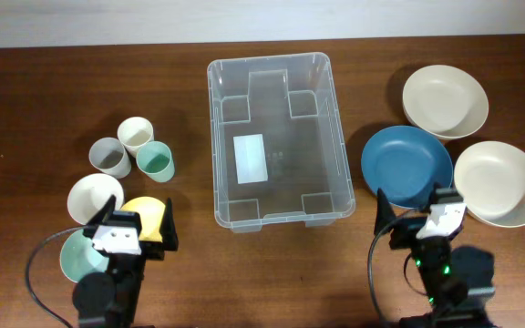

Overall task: Pack container
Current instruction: 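Move the right gripper to the blue plate and grasp its rim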

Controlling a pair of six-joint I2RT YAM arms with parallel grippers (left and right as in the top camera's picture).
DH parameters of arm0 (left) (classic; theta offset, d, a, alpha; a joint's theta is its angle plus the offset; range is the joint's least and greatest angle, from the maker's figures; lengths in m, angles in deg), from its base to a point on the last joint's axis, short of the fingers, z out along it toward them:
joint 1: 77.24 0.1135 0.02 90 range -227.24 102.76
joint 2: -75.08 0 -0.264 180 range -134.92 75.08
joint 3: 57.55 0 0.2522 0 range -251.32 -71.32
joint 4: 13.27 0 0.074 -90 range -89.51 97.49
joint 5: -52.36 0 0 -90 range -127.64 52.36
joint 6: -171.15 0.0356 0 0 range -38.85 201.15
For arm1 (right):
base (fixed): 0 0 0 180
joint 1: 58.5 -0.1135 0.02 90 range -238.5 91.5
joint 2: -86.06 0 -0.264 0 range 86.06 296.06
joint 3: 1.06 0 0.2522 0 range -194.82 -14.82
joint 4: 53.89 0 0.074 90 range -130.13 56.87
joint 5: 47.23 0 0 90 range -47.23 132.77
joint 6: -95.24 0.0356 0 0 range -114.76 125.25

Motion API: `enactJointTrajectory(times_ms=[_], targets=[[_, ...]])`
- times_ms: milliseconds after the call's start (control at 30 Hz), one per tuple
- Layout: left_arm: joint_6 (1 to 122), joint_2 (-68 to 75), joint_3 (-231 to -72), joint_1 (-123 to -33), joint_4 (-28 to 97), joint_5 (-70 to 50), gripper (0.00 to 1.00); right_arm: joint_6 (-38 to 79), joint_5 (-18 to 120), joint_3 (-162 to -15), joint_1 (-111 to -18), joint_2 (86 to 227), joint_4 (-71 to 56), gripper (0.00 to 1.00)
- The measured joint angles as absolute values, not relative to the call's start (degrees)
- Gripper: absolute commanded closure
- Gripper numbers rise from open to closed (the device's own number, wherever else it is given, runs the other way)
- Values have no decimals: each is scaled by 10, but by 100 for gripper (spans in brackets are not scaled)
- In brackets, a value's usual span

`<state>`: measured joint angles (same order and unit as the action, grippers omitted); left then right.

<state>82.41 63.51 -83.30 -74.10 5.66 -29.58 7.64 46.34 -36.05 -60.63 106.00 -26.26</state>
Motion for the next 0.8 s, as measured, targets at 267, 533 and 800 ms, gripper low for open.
enactJointTrajectory(times_ms=[267,533,800], targets=[[822,425,-998,-741,96,-294,1,83,467,-678,-607,1362,-24,1],[821,206,-1233,-740,270,-273,1,84,476,-983,-589,1620,251,1],[821,146,-1320,-740,391,-234,1,176,484,-1055,-516,1690,326,1]])
